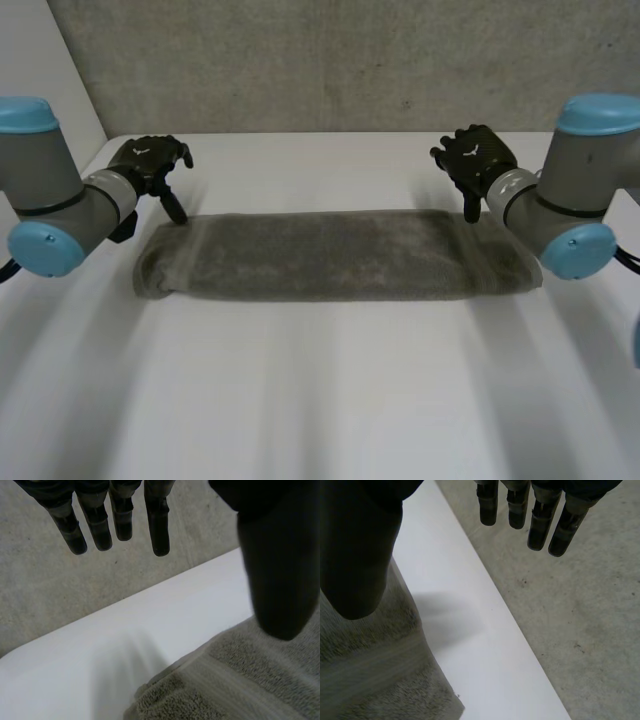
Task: Fold the towel.
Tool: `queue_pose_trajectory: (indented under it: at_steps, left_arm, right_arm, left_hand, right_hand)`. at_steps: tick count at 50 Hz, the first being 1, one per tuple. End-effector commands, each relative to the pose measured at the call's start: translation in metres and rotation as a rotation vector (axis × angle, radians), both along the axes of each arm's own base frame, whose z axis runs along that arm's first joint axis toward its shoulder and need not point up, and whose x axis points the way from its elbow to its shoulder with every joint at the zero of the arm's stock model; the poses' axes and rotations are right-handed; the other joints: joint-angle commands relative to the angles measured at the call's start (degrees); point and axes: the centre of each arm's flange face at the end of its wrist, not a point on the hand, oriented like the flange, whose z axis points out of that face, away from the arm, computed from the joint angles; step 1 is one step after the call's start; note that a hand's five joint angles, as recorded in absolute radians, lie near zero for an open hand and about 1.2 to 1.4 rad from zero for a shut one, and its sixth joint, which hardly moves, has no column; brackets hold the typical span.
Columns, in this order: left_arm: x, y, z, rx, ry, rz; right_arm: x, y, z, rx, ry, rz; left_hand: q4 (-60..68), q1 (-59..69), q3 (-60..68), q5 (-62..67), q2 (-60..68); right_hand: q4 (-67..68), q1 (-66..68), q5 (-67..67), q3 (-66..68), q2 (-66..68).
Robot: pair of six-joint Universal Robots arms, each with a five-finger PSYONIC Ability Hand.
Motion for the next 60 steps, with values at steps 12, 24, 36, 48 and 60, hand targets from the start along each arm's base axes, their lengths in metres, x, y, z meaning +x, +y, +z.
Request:
queue_pose_trajectory:
  at_steps: [12, 24, 36, 48, 60]
  left_arm:
    - [0.010, 0.077, 0.030, 0.055, 0.009, -0.020]
    - [0.006, 0.104, 0.011, 0.099, -0.004, -0.045]
    - [0.004, 0.107, 0.010, 0.103, -0.005, -0.052]
    - [0.003, 0.109, 0.009, 0.108, -0.006, -0.055]
    - [0.004, 0.110, 0.006, 0.117, -0.008, -0.053]
  right_arm:
    - [-0.056, 0.062, -0.005, 0.204, -0.017, -0.071]
    - [-0.091, 0.041, -0.067, 0.302, 0.035, -0.116]
    - [-0.099, 0.021, -0.079, 0.232, 0.017, -0.138]
    - [-0.153, -0.005, -0.046, 0.132, 0.041, -0.268]
    - [-0.141, -0.020, 0.056, -0.088, 0.081, -0.244]
  left_hand:
    - [-2.9, -2.8, -2.7, -1.4, -2.6]
    - [-2.8, -2.6, -2.5, -1.2, -2.4]
    - [-2.3, -2.1, -2.0, -0.7, -1.9]
    - [-2.4, -2.3, -2.2, -0.9, -2.0]
    - [-2.4, -2.3, -2.2, -0.9, -2.0]
  right_hand:
    - [-3.8, -2.5, -3.1, -3.4, -3.1]
    - [5.2, 6.4, 5.8, 5.5, 5.8]
    - [50.6, 51.9, 51.3, 51.0, 51.3]
    - [66.2, 67.5, 66.9, 66.6, 66.9]
    - [66.2, 67.5, 66.9, 66.6, 66.9]
